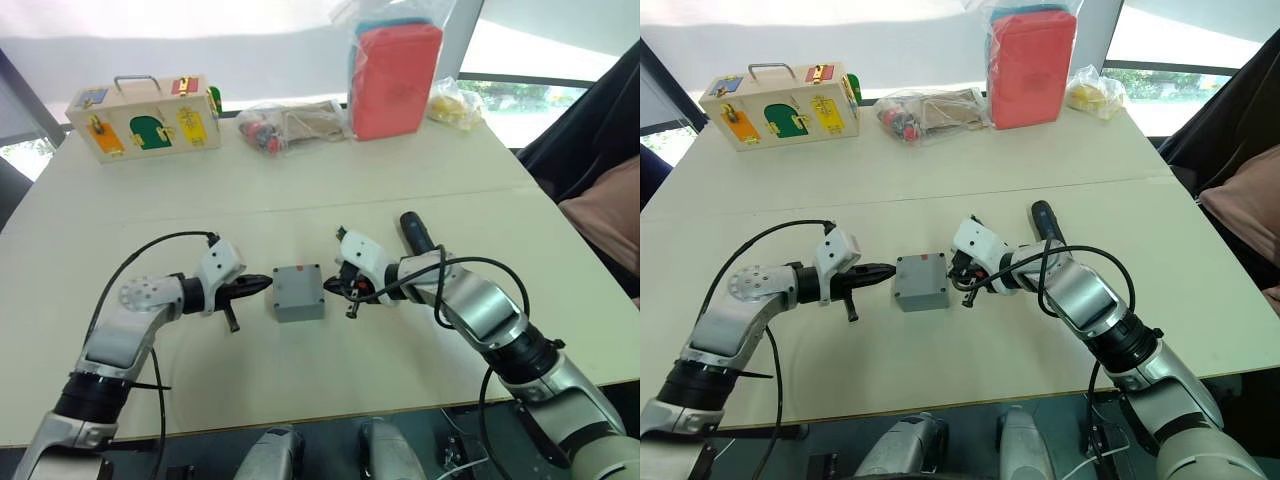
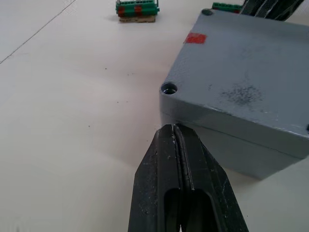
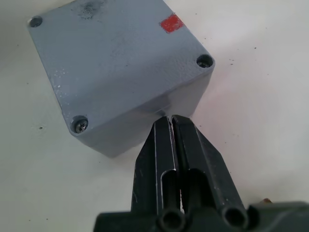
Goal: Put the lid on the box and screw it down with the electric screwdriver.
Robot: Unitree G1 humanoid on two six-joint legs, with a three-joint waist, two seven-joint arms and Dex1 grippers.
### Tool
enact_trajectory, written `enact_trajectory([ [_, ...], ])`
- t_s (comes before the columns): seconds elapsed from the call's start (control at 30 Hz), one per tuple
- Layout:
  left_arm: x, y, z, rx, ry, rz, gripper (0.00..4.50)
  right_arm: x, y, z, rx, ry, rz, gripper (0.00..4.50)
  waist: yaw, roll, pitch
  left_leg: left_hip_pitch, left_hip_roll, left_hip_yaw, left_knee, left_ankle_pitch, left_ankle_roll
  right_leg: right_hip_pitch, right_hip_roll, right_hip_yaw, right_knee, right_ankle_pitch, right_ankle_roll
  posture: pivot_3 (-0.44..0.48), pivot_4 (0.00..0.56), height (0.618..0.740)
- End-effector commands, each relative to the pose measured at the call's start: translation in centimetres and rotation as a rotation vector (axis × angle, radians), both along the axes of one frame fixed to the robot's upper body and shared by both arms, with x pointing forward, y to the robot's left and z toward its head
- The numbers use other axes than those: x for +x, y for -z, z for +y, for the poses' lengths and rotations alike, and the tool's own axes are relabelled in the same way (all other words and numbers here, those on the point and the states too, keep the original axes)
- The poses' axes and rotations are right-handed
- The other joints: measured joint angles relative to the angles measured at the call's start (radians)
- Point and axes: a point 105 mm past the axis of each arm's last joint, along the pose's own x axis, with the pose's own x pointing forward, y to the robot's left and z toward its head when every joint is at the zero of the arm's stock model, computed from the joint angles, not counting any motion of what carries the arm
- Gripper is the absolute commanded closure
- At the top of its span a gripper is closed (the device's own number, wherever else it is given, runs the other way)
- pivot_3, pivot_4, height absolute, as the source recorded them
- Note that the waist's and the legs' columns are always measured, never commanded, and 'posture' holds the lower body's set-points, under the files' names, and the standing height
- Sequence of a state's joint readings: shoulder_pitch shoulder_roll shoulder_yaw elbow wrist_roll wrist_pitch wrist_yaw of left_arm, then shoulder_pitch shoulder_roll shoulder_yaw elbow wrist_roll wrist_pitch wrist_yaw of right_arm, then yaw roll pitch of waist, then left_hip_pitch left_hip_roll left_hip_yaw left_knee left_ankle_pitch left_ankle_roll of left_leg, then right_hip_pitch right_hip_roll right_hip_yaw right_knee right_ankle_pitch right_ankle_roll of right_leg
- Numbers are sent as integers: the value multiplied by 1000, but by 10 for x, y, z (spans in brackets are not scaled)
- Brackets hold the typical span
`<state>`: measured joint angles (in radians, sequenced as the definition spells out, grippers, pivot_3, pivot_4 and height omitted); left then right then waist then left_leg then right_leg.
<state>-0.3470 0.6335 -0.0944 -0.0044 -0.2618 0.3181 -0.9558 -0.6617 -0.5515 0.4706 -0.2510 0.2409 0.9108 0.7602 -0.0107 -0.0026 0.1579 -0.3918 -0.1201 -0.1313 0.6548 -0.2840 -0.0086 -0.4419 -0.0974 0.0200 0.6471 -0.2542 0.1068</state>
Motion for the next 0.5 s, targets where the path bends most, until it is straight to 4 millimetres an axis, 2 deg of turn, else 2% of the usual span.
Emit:
enact_trajectory([
  [0.03,6,-11,-16,-16,59,-57,4500,-15,-12,16,37,-81,-18,4459,-1,0,0,0,0,0,0,0,0,0,0,0,0,0,0,0,150,740],
  [0.27,17,-8,-22,-26,59,-62,4500,-25,-13,18,23,-103,5,4459,-3,0,0,0,0,0,1,0,0,0,0,0,0,0,0,0,150,740],
  [0.4,17,-6,-9,8,45,-67,4500,-15,-23,2,-23,-60,-56,4459,-2,0,0,0,0,0,1,0,0,0,0,0,0,0,0,0,150,740],
  [0.5,7,-6,3,34,57,-52,4500,-5,-33,-6,-46,-45,-107,4459,-2,-1,0,0,0,0,2,0,0,0,0,0,0,0,0,0,150,740],
])
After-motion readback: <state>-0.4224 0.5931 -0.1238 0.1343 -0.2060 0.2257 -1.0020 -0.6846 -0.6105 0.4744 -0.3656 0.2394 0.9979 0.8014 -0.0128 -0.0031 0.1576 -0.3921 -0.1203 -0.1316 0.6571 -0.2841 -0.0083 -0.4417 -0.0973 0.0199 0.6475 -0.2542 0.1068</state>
